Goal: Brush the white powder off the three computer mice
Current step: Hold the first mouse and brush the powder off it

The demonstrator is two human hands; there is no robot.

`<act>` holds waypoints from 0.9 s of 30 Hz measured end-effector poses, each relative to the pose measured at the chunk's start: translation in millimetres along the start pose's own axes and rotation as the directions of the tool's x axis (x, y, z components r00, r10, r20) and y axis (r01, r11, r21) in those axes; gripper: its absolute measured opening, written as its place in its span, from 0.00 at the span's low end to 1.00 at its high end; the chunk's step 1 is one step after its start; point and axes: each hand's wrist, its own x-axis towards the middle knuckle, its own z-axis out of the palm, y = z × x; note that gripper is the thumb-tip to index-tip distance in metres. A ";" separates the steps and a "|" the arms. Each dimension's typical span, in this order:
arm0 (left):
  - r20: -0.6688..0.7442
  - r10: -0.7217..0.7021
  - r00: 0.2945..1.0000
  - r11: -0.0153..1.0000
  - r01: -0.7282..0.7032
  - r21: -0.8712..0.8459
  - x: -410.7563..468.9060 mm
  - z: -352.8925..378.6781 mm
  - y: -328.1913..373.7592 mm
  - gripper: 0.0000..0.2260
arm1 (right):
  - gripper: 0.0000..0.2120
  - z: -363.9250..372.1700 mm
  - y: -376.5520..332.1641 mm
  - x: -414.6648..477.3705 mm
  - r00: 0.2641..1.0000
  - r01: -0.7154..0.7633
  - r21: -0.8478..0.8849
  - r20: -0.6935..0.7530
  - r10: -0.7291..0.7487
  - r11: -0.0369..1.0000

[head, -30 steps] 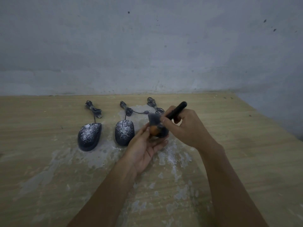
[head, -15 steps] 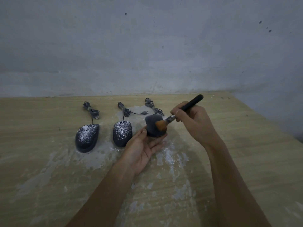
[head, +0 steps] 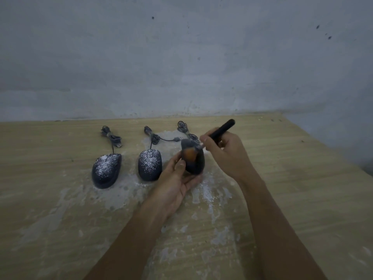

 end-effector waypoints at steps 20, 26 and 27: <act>-0.018 -0.034 0.999 0.999 0.034 -0.010 -0.6 0.2 2.4 0.18 | 0.07 -7.0 4.7 5.2 0.985 -0.074 0.149 -0.143 0.095 0.986; -0.024 -0.051 0.998 0.998 0.051 -0.023 -2.1 1.2 3.4 0.17 | 0.09 -6.1 6.5 3.9 0.994 -0.087 0.102 -0.055 0.093 0.991; -0.022 -0.055 0.998 0.998 0.054 -0.027 -2.3 1.2 4.0 0.17 | 0.09 -7.6 6.4 4.6 0.992 -0.096 0.145 -0.065 0.106 0.985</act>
